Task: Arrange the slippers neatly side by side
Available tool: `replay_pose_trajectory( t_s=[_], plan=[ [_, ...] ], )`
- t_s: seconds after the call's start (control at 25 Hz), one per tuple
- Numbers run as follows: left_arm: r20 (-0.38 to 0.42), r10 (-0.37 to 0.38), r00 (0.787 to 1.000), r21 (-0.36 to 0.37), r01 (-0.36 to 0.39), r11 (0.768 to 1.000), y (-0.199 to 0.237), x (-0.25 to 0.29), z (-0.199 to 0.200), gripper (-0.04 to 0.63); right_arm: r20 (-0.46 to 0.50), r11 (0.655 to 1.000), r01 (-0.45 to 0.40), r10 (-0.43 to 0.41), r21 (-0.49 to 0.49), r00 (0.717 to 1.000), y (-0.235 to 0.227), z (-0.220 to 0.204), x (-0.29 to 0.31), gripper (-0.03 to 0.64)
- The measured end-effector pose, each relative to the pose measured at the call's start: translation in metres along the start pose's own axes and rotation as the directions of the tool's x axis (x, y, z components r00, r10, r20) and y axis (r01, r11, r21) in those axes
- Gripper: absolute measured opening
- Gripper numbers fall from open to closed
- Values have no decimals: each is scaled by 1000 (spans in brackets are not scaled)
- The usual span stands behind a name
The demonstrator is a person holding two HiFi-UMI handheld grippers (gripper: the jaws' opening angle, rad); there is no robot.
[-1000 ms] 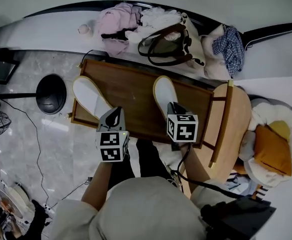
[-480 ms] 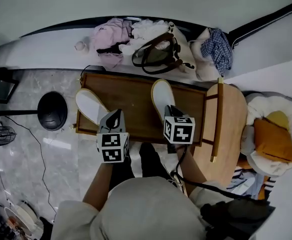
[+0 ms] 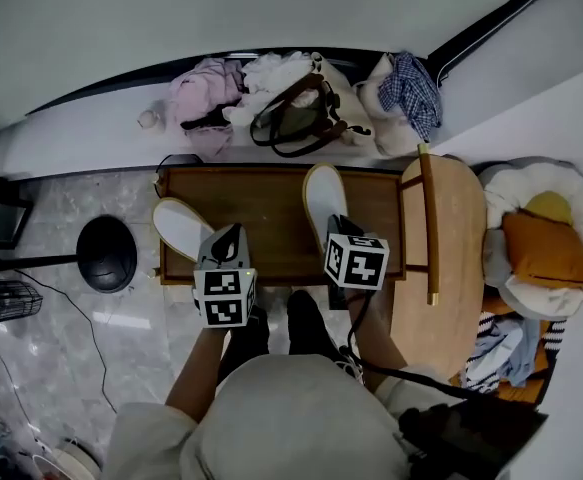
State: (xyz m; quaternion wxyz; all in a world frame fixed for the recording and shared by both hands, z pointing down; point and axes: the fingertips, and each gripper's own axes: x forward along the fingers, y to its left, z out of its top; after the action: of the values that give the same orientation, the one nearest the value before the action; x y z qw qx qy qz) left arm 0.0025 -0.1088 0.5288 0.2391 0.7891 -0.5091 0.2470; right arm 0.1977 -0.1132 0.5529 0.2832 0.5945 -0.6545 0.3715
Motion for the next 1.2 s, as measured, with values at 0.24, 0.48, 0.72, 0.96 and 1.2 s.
replay_pose_trajectory(
  t_s=[0.24,0.48,0.72,0.96,1.2],
  plan=[
    [2,-60,998,46,59,997,-6,2,7,3,20,996,47,-49,76,999,-4,-5,-8,47],
    [-11,-105,994,96,106,990,-9,6,9,3,33,983,92,-98,156,995,-15,-11,-14,48],
    [-33,-128,991,131,132,983,-9,14,7,3,26,967,120,-129,224,991,-25,-18,-9,46],
    [-61,-128,990,139,135,981,-9,23,4,3,5,959,126,-132,252,991,-34,-22,7,46],
    [-91,-115,989,132,126,983,-5,38,0,3,-25,957,122,-119,264,993,-38,-22,31,46]
  ],
)
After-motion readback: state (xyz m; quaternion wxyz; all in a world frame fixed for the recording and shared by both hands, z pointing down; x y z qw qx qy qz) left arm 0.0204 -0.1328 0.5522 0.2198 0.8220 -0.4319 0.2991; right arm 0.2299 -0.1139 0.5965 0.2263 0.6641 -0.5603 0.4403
